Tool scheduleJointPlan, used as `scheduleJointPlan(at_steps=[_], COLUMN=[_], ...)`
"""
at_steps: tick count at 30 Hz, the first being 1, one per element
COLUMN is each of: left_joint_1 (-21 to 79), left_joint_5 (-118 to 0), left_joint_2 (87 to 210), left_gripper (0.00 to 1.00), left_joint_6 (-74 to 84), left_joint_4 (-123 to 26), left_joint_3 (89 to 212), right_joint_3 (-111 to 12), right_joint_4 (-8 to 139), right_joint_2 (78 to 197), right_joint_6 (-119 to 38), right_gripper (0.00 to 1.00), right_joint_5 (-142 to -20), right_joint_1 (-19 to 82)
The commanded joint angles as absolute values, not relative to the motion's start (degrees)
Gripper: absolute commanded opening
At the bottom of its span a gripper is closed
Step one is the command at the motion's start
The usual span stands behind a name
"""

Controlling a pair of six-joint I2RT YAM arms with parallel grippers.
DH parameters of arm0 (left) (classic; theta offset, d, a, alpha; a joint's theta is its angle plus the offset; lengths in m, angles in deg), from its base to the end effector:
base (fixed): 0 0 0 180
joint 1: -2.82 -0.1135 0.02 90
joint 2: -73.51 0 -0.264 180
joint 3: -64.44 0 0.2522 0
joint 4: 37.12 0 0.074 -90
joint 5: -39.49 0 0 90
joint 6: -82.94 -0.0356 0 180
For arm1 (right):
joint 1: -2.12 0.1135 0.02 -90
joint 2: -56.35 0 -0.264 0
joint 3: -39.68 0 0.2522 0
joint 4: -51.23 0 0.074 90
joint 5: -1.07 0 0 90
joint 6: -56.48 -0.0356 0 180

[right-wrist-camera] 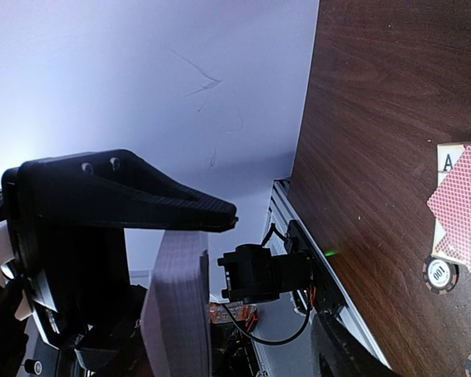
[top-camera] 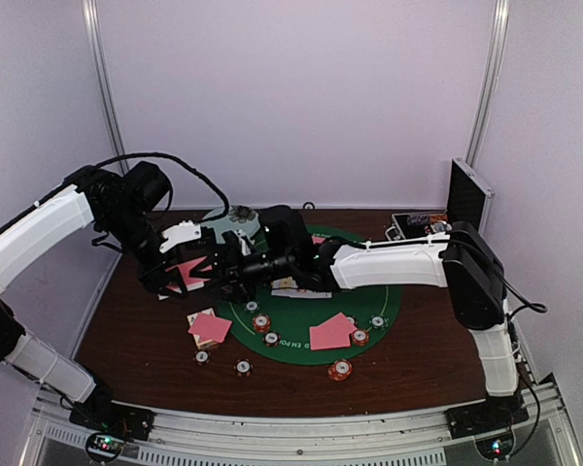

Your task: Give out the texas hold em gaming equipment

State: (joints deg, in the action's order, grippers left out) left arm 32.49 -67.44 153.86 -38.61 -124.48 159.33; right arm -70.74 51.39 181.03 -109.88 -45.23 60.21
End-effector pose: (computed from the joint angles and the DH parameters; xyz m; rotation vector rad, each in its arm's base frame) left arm 0.2136 -0.1336 0.3338 1.4850 2.3859 -0.4111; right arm 0.2494 0.4470 0.2436 0.3309 -2.3142 -1.9425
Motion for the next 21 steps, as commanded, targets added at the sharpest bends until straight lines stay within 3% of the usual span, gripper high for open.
scheduleJointPlan(at_steps=[1,13,21], left_joint_1=[32.27,32.27,32.27], left_joint_5=[-68.32,-68.16,-68.45], left_joint_2=[152.79,152.82,152.73], left_gripper=[0.00,0.00,0.00], left_joint_6=[-38.83,-38.96,-38.87], left_joint_4=[-123.39,-123.36,-123.39], left_joint_3=[160.65,160.38,160.39], right_joint_3=[-68.98,-71.55,-72.18], right_joint_4=[55.95,56.76,57.28], right_joint_2=[178.96,176.16,175.60], right_joint_6=[-108.55,-108.02,-108.31], right_gripper=[0.61,0.59,0.42], right_joint_5=[-45.31,-43.95,-43.15], right_joint_1=[59.31,58.84,58.46])
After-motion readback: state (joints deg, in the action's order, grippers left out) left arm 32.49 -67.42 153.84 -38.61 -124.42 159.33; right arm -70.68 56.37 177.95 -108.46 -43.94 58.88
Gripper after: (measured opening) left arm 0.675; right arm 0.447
